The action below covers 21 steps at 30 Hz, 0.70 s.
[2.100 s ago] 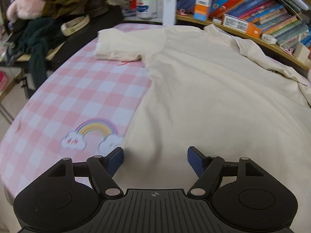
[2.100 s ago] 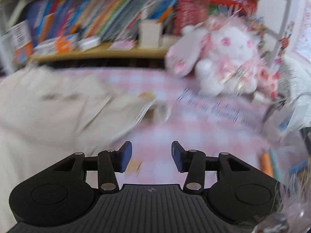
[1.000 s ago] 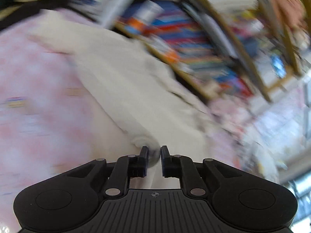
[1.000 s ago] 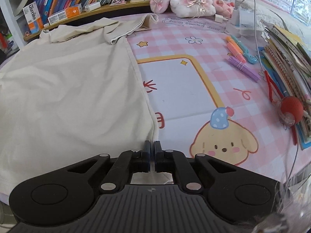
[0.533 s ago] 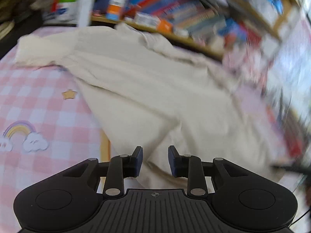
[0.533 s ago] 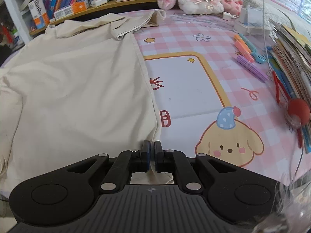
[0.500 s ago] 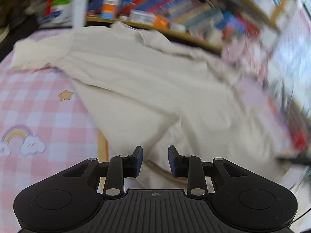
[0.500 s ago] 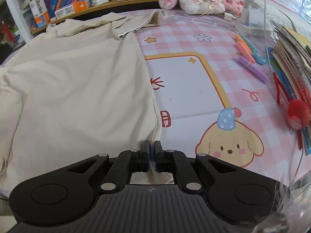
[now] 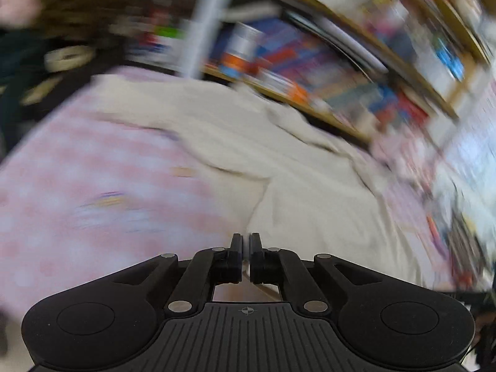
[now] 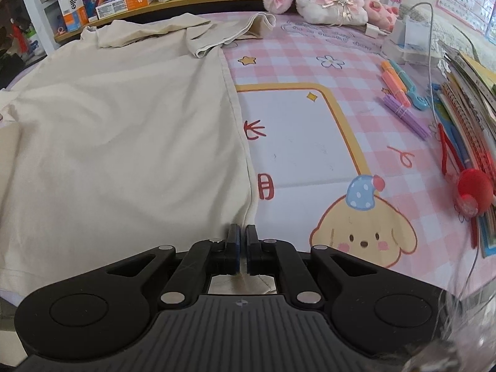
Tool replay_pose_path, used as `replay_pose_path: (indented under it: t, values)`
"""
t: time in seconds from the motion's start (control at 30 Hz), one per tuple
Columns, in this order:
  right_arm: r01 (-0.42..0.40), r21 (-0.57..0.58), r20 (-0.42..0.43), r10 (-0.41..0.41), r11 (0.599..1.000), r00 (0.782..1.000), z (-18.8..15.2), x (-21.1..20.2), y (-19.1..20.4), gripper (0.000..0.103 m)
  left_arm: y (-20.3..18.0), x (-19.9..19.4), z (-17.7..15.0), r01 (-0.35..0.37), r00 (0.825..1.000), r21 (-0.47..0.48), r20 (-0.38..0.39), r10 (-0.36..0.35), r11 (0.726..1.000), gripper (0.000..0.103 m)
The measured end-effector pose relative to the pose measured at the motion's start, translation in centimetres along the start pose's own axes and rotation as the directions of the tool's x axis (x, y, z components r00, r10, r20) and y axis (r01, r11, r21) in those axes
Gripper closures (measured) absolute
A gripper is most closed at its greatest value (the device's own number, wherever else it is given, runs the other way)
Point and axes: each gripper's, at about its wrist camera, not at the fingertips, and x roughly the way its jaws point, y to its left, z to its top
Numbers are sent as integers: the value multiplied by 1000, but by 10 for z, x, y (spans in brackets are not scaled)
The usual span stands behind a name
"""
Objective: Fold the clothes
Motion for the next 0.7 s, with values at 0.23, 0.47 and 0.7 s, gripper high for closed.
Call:
replay_pose_path:
  t: [0.23, 0.47, 0.7]
  values:
    - [-12, -37, -36, 11, 999, 999, -18, -12, 21, 100, 69, -30, -42, -165, 984, -127, -94, 153, 978, 101]
    - [42, -42, -42, -44, 998, 998, -39, -24, 32, 100, 74, -22, -58, -144, 975, -48, -178, 133, 988, 100]
    - [76, -12, -44, -77, 997, 996, -50, -32, 30, 100, 76, -20, -70, -114, 967, -27, -234, 104, 993, 100]
